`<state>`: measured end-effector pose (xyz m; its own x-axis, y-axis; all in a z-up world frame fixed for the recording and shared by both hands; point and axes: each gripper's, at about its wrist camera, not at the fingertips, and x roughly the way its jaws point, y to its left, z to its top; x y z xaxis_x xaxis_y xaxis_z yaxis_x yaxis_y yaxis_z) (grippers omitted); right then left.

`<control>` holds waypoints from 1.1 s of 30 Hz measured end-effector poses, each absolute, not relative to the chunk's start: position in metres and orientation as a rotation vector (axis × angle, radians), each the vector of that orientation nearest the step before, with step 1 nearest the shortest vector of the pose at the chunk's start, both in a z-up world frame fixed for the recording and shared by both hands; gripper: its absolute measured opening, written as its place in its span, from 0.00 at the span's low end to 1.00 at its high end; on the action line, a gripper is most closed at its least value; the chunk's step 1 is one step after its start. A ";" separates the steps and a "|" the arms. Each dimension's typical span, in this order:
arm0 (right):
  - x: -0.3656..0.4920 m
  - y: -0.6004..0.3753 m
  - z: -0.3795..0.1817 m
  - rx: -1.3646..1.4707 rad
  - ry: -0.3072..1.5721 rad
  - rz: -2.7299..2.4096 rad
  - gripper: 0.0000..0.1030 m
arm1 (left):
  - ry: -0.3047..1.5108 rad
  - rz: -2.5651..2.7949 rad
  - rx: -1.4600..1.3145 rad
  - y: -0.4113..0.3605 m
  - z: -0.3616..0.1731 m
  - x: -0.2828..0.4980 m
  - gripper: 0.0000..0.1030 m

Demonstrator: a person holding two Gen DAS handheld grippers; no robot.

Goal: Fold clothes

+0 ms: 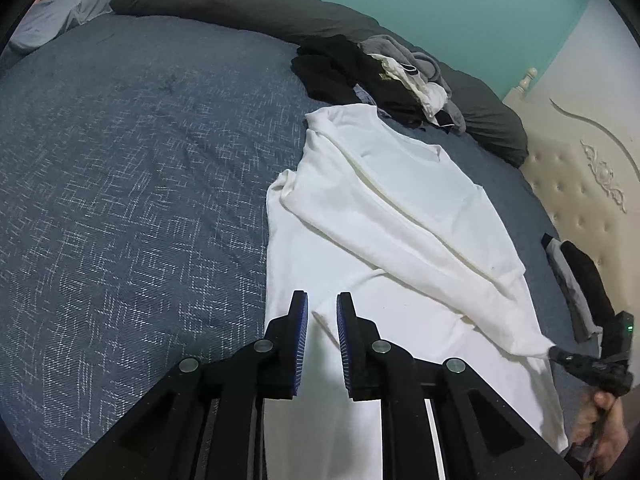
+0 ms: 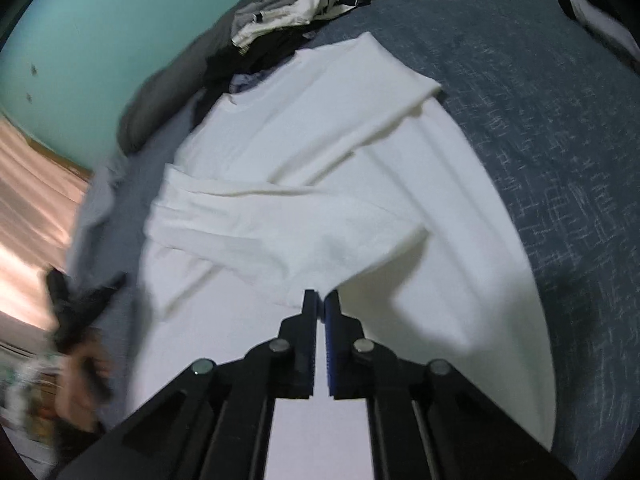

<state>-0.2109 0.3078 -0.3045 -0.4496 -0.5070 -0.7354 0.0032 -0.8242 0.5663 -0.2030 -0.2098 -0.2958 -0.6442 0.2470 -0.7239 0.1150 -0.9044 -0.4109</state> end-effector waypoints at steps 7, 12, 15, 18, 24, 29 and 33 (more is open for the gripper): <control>-0.205 0.338 -0.308 1.478 -1.031 -2.167 0.03 | -0.676 2.696 -1.291 -0.209 -0.297 -0.203 0.16; -0.208 0.331 -0.345 1.622 -1.036 -2.112 0.06 | -0.676 2.692 -1.291 -0.210 -0.297 -0.203 0.16; -0.206 0.324 -0.354 1.653 -1.026 -2.068 0.06 | -0.680 2.691 -1.292 -0.211 -0.298 -0.203 0.16; -0.201 0.329 -0.344 1.630 -1.003 -2.100 0.10 | -0.684 2.690 -1.292 -0.213 -0.298 -0.203 0.16; -0.208 0.355 -0.322 1.538 -1.011 -2.262 0.38 | -0.682 2.695 -1.285 -0.212 -0.297 -0.203 0.16; -0.231 0.361 -0.328 1.543 -1.005 -2.323 0.38 | -0.671 2.697 -1.289 -0.210 -0.297 -0.203 0.16; -0.247 0.344 -0.335 1.621 -0.847 -2.366 0.32 | -0.671 2.698 -1.288 -0.210 -0.297 -0.203 0.16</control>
<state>-0.2467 0.3443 -0.3355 -0.4044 -0.4242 -0.8103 -0.1864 -0.8291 0.5271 -0.2033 -0.2103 -0.2970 -0.6441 0.2520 -0.7222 0.1155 -0.9013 -0.4174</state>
